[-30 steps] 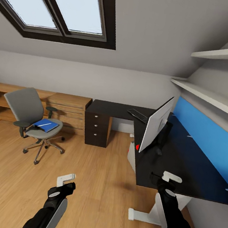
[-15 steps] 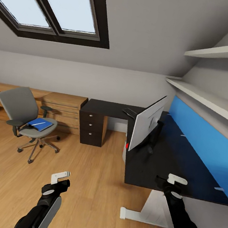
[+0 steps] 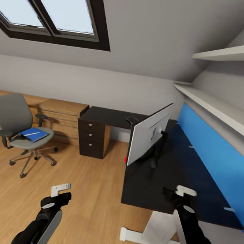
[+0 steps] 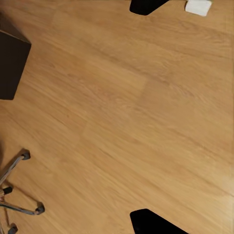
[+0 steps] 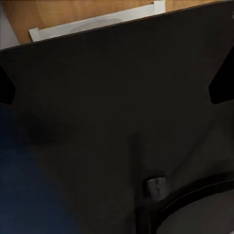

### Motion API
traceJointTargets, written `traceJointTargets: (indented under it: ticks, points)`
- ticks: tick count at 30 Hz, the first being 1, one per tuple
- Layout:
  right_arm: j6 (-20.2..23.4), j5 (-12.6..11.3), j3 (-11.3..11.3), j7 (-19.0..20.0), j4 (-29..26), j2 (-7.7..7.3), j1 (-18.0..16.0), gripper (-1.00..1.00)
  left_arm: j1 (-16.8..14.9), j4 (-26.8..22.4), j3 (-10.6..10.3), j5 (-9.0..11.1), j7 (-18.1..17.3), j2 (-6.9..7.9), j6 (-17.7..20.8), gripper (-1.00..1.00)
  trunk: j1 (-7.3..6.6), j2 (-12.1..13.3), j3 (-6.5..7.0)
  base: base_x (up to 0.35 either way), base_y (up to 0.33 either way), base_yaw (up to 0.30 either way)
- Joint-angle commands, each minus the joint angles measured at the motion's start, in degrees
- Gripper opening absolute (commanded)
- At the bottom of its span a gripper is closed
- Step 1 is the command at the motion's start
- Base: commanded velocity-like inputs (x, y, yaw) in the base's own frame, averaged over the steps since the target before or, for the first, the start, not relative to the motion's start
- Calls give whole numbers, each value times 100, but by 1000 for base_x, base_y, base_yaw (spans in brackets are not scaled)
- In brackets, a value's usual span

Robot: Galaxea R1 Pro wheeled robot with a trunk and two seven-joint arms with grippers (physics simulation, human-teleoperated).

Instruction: In the bedroom, organize the workspace by keeping the computer under the desk, ensuring the monitor is on the desk, placing the keyboard on the desk next to the monitor, placing the mouse on the desk next to the keyboard, moving the folder from the swivel chair onto the desk next to the mouse, stacking the notebook on top of the folder with the pen on top of the notebook, and positioning the swivel chair next to the desk.

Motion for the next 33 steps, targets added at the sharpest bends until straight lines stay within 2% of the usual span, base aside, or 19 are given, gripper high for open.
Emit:
traceJointTargets:
  ticks: [1,2,5,7,10,17,22,28,33]
  points:
    - [57,-62,9,69,-8,-3,-4,100,-5,-9,-6,53,46,19,20,100,7,-13,-13,312,-25,0]
    - [359,-69,-3,441,-8,-63,-4,100,-4,-9,5,64,41,92,23,100,7,-13,-13,307,-4,0]
    - [607,-84,-19,766,-7,-154,-4,100,-5,-9,41,65,46,145,25,100,7,-13,-13,262,-2,0]
    - [863,-93,-35,1152,-4,-209,-4,100,-5,-11,148,68,45,178,26,100,7,-13,-13,209,-1,0]
    - [1075,-97,-45,1472,-1,-245,-4,100,-5,-15,275,72,41,193,26,100,7,-13,-13,178,0,0]
    - [1192,-86,-38,1685,-23,-257,-4,100,-6,-48,410,74,43,202,36,100,7,-13,-13,71,0,0]
    - [1171,-83,-29,1724,-74,-250,-4,100,-7,-296,646,74,46,203,58,100,7,-13,-13,7,0,0]
    - [1158,-64,0,1712,-77,-241,-4,100,-5,-339,657,74,45,196,62,100,7,-13,-15,39,-152,84]
    - [886,28,12,1711,-34,-233,-4,100,-4,-394,654,74,45,194,63,100,7,-13,-28,47,-253,241]
